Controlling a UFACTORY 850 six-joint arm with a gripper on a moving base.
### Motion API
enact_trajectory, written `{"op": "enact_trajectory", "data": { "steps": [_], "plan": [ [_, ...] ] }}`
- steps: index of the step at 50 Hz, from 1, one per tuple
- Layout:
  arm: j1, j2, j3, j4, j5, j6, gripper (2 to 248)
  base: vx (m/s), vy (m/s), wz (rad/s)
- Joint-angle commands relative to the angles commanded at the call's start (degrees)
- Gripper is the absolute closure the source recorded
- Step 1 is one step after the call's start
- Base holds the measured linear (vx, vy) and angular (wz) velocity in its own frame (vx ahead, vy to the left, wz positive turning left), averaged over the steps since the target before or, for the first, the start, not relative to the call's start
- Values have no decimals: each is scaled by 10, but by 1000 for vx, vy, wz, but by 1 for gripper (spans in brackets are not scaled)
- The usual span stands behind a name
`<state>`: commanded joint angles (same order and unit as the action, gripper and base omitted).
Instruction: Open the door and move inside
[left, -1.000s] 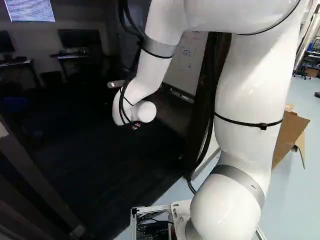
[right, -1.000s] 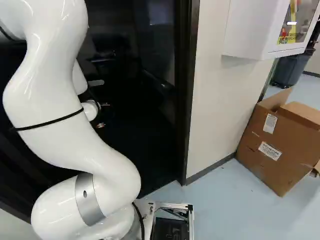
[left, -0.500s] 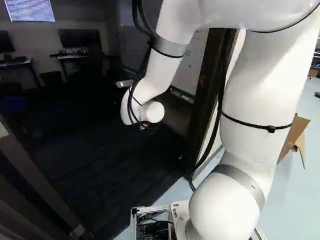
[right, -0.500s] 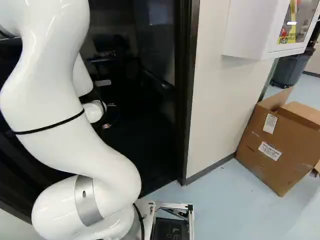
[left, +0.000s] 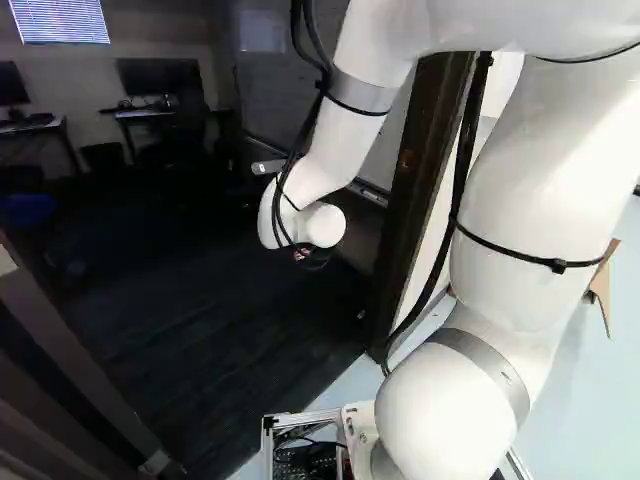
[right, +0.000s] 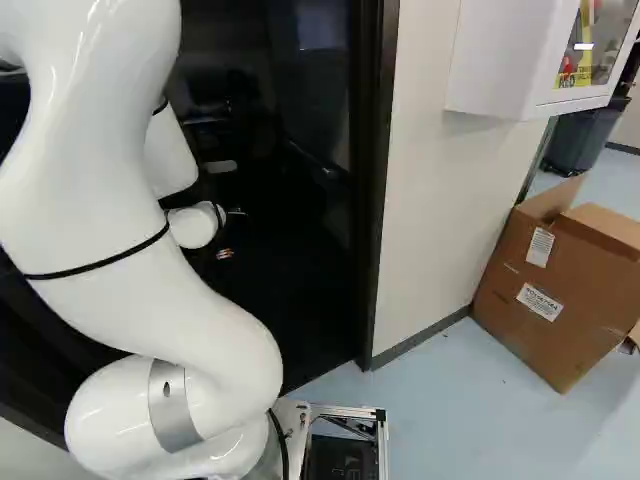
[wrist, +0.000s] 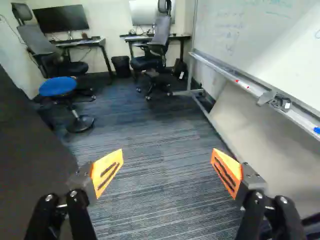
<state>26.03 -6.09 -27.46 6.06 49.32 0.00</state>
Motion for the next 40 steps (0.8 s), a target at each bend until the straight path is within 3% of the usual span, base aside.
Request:
{"op": "enact_trajectory", "data": {
  "steps": [40],
  "plan": [
    [-73, 40, 42, 0, 0, 0, 3, 0, 0, 0]
  ]
}}
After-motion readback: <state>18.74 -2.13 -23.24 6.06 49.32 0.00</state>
